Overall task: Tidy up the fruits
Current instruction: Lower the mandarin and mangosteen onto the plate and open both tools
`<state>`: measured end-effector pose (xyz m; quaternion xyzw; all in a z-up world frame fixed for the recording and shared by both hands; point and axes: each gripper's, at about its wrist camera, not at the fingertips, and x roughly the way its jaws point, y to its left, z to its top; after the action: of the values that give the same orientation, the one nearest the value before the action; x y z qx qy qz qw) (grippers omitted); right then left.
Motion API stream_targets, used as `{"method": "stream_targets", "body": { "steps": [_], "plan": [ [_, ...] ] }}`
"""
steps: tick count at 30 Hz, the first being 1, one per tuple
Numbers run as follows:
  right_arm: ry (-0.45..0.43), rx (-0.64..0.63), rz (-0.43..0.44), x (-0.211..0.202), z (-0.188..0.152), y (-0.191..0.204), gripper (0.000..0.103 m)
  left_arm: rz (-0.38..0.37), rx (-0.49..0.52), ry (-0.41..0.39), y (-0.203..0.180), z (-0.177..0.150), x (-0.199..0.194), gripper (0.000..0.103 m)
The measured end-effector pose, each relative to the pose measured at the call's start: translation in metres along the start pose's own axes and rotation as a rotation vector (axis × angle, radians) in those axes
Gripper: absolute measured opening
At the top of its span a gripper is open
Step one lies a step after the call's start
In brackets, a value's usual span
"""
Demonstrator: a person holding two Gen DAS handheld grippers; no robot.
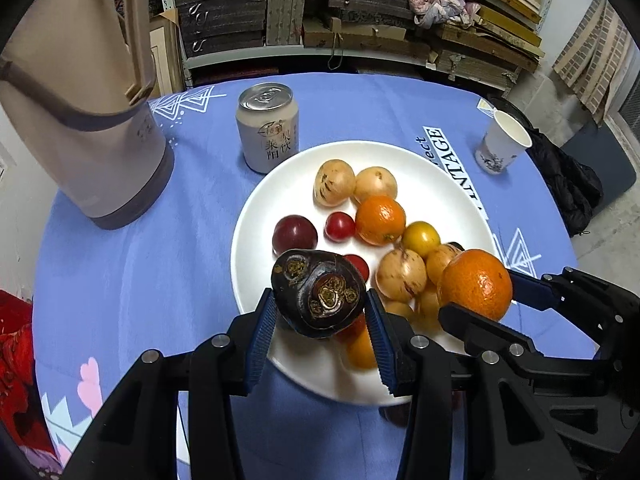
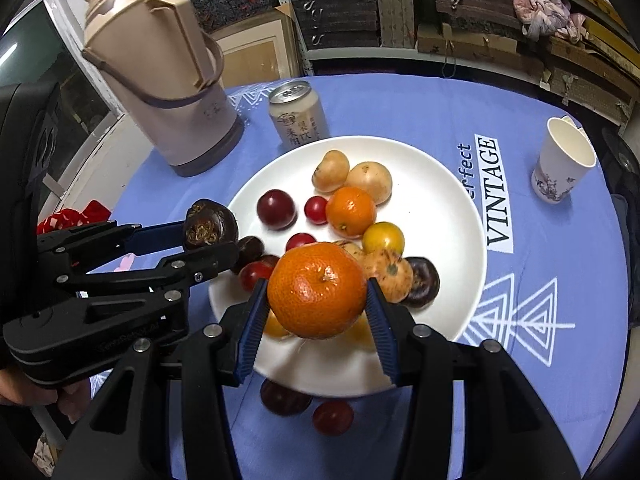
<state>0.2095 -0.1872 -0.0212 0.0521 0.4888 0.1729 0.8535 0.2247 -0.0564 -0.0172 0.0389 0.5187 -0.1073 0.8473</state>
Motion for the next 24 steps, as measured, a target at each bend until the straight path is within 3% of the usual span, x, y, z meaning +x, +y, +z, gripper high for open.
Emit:
{"method": "stream_targets", "body": {
  "steps": [10,12,14,24],
  "plan": [
    [0.018,0.004,-0.049,0.026,0.017,-0.009,0.048,0.054,-0.015,0.032,0.008,0.014,0.034,0.046],
    [0.016,0.012,-0.043,0.028,0.017,-0.01,0.048,0.072,-0.021,0.031,0.01,0.016,0.036,0.05],
    [0.012,0.014,-0.042,0.026,0.016,-0.01,0.048,0.084,-0.035,0.023,0.013,0.016,0.034,0.062],
    [-0.005,0.027,-0.031,0.004,0.008,-0.006,0.056,0.079,-0.063,0.021,0.015,0.004,0.012,0.072]
  ]
}}
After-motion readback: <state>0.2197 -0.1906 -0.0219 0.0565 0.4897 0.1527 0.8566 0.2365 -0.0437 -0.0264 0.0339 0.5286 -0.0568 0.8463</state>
